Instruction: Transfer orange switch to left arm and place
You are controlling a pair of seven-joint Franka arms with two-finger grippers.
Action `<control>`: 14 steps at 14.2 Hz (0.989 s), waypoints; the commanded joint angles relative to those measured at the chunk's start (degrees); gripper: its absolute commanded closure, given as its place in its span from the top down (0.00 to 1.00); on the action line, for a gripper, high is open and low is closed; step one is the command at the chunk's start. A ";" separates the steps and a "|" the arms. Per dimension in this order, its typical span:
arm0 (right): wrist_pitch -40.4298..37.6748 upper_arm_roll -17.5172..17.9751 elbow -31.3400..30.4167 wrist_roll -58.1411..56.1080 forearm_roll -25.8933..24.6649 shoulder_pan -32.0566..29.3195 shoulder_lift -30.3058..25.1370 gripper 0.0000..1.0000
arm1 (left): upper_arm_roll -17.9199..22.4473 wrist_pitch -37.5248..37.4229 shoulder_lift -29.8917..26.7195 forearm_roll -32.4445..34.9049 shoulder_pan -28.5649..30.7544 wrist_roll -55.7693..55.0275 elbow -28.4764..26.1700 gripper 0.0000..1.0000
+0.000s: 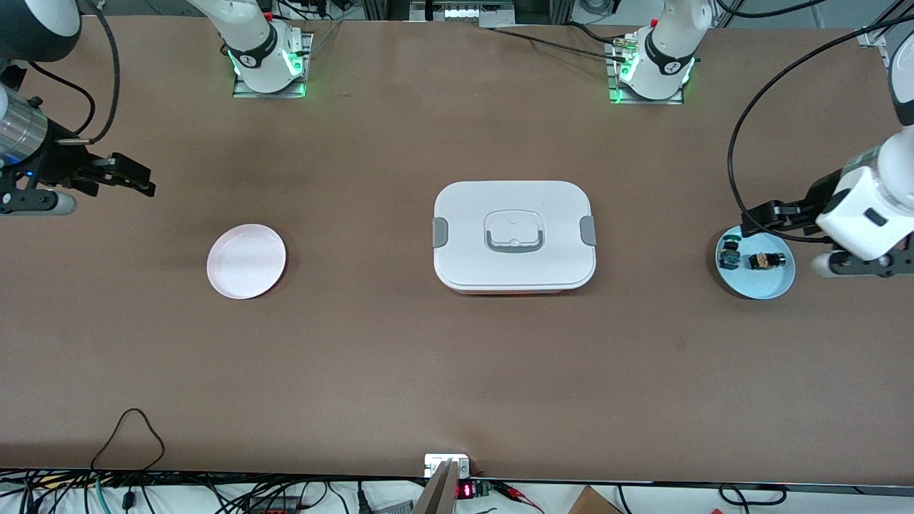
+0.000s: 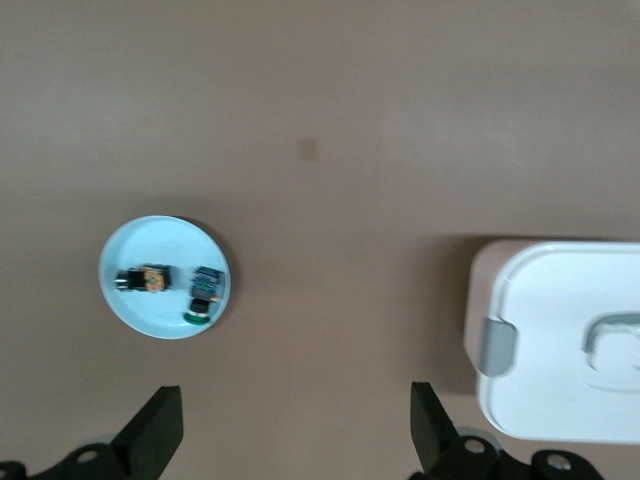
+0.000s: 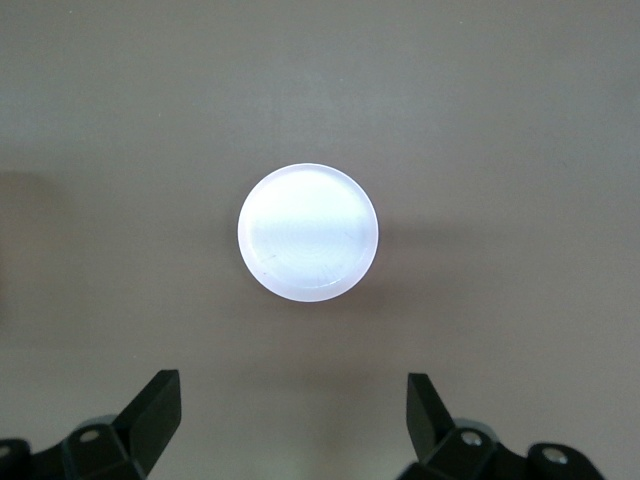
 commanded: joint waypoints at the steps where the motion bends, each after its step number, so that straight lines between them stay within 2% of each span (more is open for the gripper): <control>1: -1.19 -1.74 1.43 -0.77 -0.82 0.52 -0.03 1.00 | 9.52 11.25 -13.11 -1.48 -6.48 10.93 -18.55 1.00; 2: -1.19 -1.83 1.86 -0.68 -0.29 0.34 -0.12 1.00 | 11.55 13.91 -14.97 -1.57 -8.33 13.42 -21.64 1.00; 5: -2.33 -1.83 3.98 -0.59 -0.29 0.42 -0.03 1.00 | 15.60 13.59 -16.83 -1.48 -11.77 13.44 -23.78 1.00; 14: -5.14 -1.65 4.85 -0.77 -0.55 0.69 -0.39 1.00 | 14.64 9.56 -16.84 -1.65 -11.33 11.86 -23.35 1.00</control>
